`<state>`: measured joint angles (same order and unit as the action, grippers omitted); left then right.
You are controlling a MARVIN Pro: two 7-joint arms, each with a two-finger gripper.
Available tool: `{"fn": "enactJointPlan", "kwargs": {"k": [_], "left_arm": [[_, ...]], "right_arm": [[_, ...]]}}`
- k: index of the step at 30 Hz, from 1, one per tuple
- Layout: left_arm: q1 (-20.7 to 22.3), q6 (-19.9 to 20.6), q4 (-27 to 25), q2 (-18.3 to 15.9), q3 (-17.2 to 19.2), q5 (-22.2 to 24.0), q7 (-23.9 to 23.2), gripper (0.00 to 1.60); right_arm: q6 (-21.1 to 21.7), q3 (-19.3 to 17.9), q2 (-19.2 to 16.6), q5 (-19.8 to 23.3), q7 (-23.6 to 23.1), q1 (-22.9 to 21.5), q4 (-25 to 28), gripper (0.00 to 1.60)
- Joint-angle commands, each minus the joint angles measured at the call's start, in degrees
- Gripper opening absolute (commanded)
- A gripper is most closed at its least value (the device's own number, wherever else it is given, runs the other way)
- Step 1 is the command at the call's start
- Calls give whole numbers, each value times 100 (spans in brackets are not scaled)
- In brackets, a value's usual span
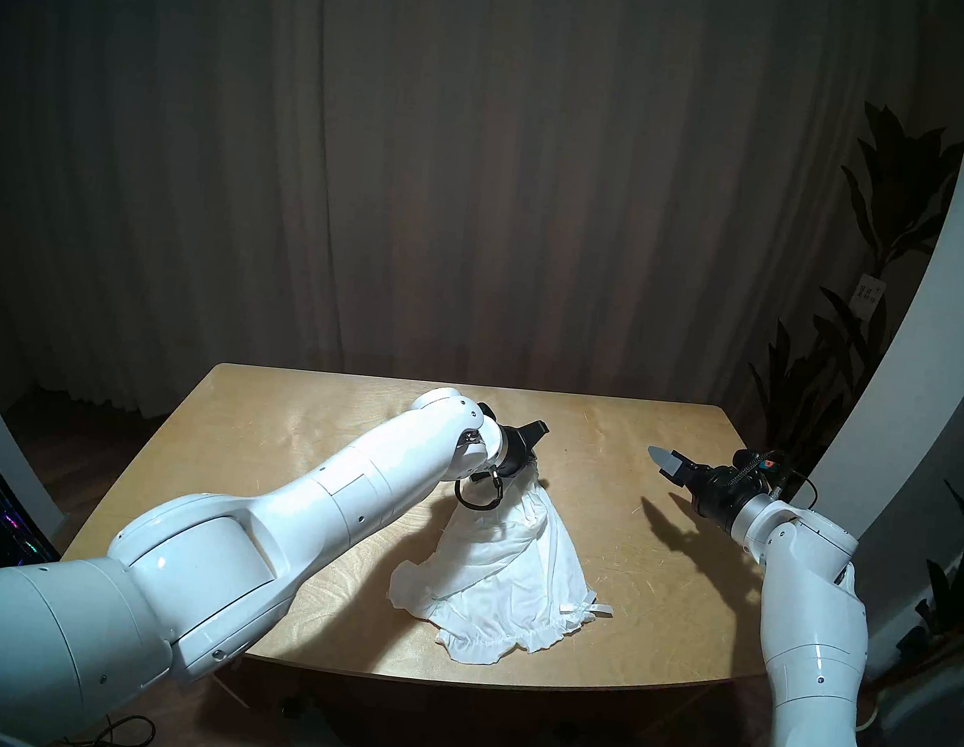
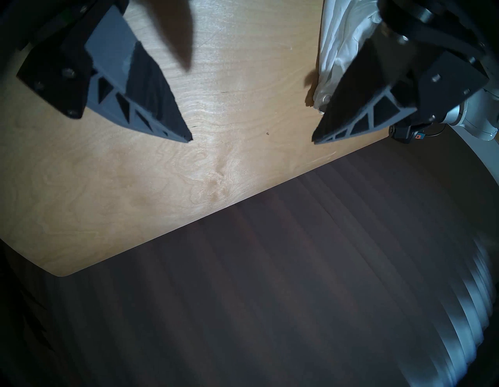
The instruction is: Fold the pants in half lengthwise, then in half again, and set them down flat
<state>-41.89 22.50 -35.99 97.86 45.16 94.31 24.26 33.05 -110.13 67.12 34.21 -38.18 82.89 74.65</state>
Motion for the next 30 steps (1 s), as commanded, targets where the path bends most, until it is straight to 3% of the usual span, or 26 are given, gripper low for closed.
{"fn": "enactJointPlan", "kwargs": {"k": [1,8,13,23,30], "left_arm": [[595,-106,498,482,27,-46,-204,160],[827,-100,1167,724,-3,-134,-634,160],[863,51,1279,762,8,-126,-875,160],[643,157,694,644,26,-151,-129,160],[863,-6,1149,716,-8,-274,-241,160]], "right_arm": [[-13,-31,1,13,3,-6,102,160],[-19,3,25,4,8,-39,98,160],[-13,61,18,-22,-2,-78,101,160],[21,167,11,-9,14,-139,157,160],[57,242,15,7,12,-123,243,160]]}}
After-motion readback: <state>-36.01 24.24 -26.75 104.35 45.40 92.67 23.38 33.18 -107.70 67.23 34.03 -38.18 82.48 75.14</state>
